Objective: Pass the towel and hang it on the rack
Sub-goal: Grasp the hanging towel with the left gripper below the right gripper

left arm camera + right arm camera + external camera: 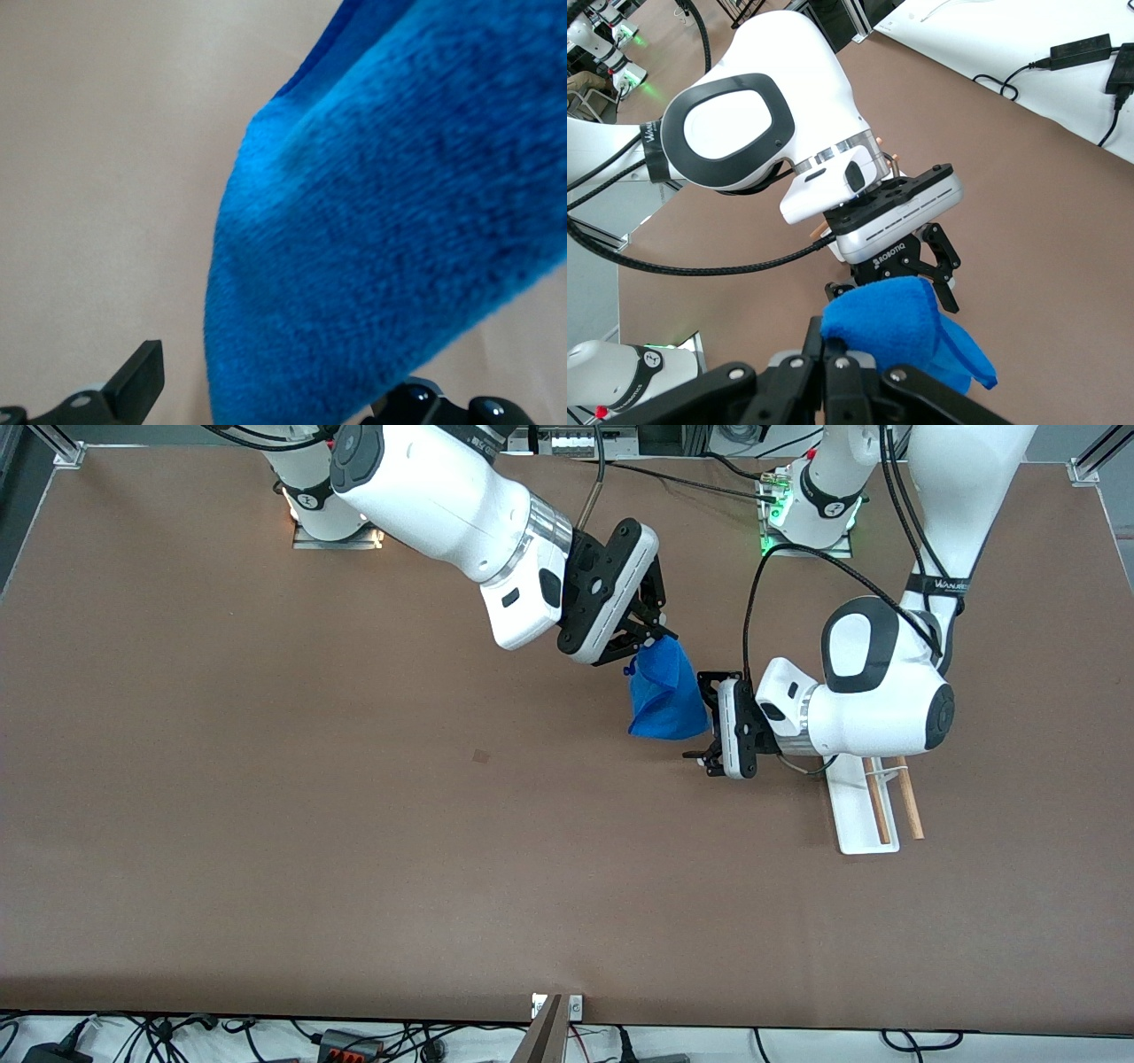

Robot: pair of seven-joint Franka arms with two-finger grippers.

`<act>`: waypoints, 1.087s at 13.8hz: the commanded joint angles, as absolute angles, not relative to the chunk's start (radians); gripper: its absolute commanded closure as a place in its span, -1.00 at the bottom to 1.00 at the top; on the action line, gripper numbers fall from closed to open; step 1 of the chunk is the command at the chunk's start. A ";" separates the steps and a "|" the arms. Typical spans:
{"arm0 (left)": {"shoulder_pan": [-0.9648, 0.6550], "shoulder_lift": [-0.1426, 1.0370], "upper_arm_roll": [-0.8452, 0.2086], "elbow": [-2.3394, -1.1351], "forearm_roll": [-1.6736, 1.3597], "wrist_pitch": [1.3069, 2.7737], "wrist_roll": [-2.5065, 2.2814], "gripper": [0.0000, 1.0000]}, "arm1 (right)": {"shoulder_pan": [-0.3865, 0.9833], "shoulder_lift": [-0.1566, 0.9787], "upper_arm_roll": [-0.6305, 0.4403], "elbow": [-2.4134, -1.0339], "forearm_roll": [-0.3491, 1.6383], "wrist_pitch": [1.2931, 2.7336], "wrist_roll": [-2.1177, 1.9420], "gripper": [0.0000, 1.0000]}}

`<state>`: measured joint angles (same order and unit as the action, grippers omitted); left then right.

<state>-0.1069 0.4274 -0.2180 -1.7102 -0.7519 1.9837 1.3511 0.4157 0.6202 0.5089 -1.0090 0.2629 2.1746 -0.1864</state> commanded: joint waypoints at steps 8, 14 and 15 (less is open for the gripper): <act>-0.160 0.448 -0.221 -1.657 -0.773 2.048 1.338 0.99 | 0.419 0.618 0.509 -1.017 0.239 2.195 -0.179 1.00; -0.143 0.439 -0.204 -1.657 -0.762 2.043 1.339 0.99 | 0.413 0.617 0.508 -1.020 0.178 2.188 -0.161 -0.99; -0.134 0.437 -0.193 -1.657 -0.752 2.036 1.329 0.99 | 0.407 0.615 0.508 -1.035 0.166 2.187 -0.138 -1.00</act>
<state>-0.1467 0.4378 -0.2059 -1.6729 -0.7524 2.0493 1.3412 0.4144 0.6231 0.5061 -1.0109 0.1983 2.1795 -0.1788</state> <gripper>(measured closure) 0.974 0.740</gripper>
